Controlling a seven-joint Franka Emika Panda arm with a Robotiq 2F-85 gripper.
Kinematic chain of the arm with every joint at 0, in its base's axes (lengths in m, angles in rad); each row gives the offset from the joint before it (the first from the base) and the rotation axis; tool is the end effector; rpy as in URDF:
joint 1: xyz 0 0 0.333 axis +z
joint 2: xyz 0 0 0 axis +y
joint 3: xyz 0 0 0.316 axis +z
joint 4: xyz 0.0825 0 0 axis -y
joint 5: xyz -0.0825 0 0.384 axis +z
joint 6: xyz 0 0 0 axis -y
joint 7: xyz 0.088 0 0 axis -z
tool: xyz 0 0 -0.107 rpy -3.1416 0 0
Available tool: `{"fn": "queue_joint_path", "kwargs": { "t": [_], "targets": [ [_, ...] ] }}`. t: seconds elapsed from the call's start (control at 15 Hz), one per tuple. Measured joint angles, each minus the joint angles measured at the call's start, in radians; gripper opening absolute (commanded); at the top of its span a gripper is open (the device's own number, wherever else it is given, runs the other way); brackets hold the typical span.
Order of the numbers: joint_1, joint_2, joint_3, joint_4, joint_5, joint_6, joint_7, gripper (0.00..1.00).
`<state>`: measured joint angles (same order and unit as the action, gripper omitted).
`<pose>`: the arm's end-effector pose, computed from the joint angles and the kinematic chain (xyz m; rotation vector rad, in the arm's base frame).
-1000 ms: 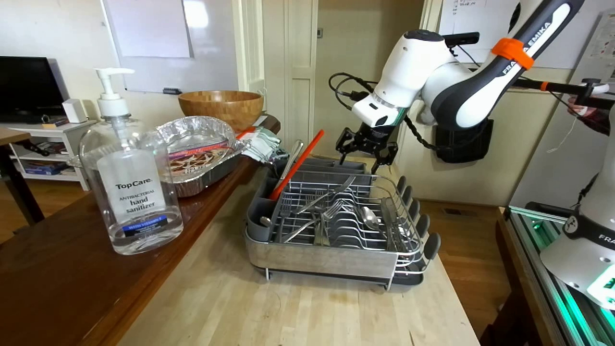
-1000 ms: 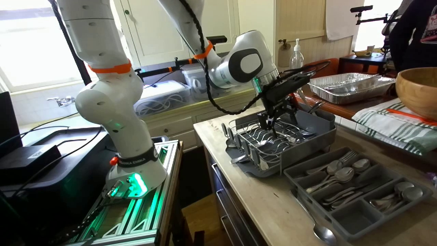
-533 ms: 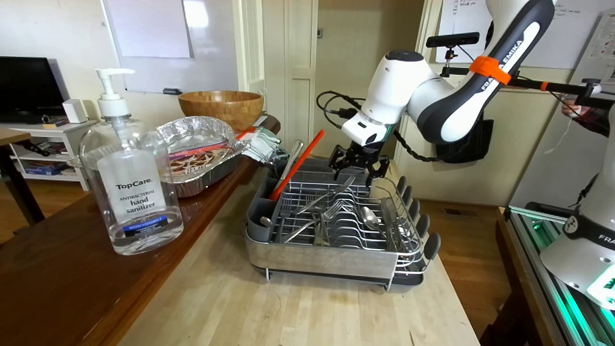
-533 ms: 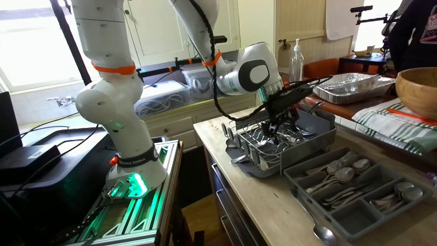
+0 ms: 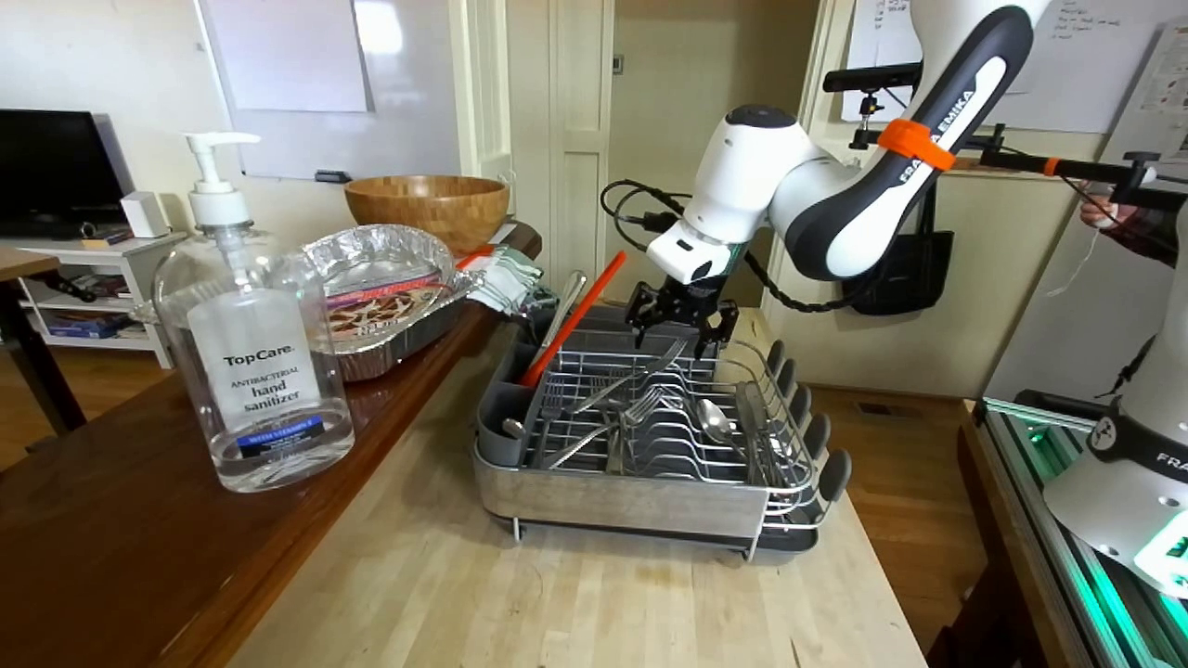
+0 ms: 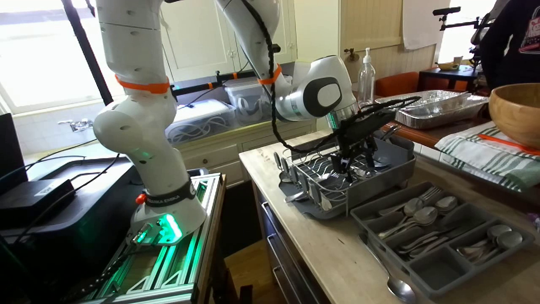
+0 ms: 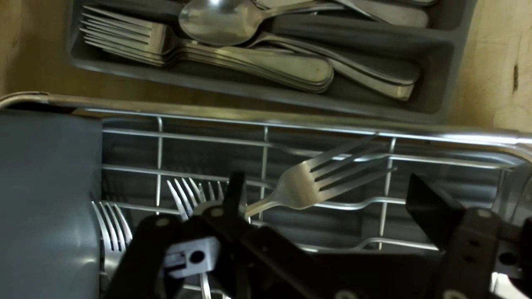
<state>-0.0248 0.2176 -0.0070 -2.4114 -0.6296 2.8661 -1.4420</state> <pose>0.5112 0.0164 0.2409 1.5210 2.3653 0.0079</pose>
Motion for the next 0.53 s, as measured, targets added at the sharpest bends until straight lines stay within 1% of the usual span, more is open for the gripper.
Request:
{"fn": "queue_joint_path", "kwargs": {
  "t": [0.07, 0.2, 0.53],
  "targets": [
    [-0.001, 0.004, -0.001, 0.004, 0.000, 0.000, -0.001, 0.89],
    [-0.003, 0.014, -0.003, 0.009, 0.000, 0.000, -0.005, 0.63],
    [-0.005, 0.032, -0.007, 0.017, 0.000, 0.000, -0.006, 0.23]
  ]
}}
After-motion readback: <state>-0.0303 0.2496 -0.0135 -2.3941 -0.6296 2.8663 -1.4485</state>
